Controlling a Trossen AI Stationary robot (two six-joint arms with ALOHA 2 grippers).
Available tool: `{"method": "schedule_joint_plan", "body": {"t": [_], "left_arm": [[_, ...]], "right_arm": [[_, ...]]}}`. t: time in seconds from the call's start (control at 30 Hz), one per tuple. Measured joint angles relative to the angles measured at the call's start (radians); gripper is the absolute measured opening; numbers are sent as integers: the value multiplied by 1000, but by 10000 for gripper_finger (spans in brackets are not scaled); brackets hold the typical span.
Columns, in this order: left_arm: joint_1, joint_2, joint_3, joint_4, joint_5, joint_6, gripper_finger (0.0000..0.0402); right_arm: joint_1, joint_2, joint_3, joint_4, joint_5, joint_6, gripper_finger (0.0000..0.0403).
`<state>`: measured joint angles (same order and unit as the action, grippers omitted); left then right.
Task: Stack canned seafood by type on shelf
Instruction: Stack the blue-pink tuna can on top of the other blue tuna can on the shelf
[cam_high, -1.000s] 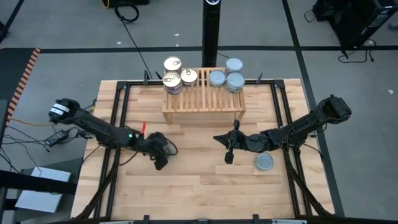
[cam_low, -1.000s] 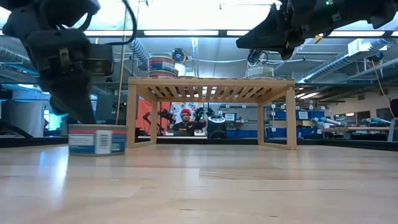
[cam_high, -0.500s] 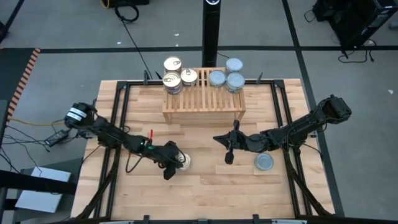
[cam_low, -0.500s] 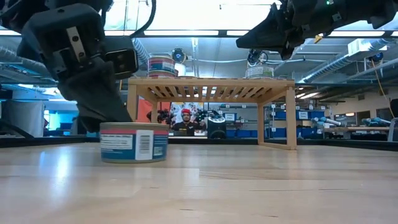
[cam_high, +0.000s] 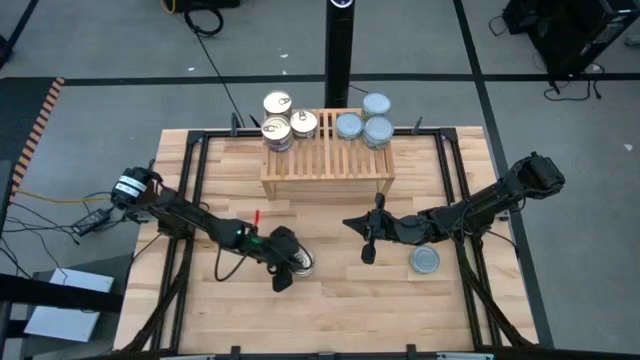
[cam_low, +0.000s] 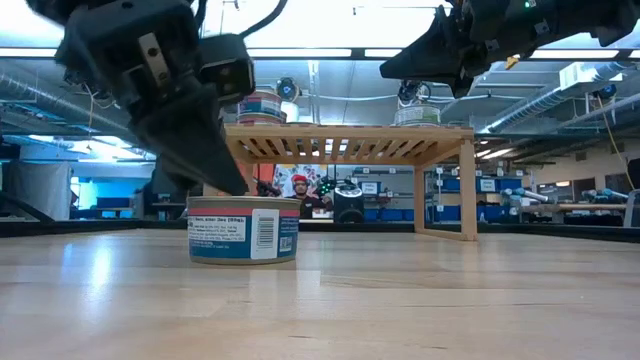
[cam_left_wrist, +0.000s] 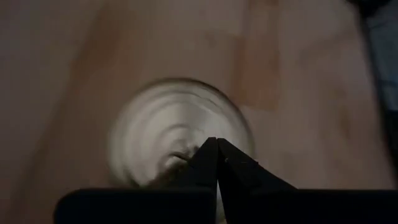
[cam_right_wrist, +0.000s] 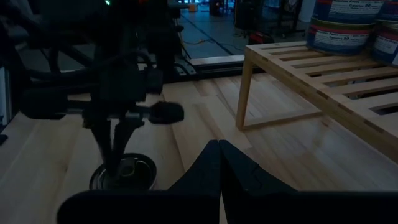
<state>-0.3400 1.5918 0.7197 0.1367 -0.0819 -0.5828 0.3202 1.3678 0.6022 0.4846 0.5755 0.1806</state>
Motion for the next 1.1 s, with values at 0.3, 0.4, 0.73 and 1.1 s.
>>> {"method": "schedule_joint_plan", "body": {"t": [0.3,0.4,0.73,1.1], "left_arm": [[0,-2,180,-436,-207,25,53],[8,-2,185,-427,-200,-2,74],[60,36,173,-423,-115,-108,94],[80,48,175,-411,-106,-71,64]], "right_arm": [[0,0,0,-10,0,2,8],[0,0,0,-11,0,2,8],[0,0,0,-10,-1,2,8],[1,0,0,-14,-1,2,8]]}}
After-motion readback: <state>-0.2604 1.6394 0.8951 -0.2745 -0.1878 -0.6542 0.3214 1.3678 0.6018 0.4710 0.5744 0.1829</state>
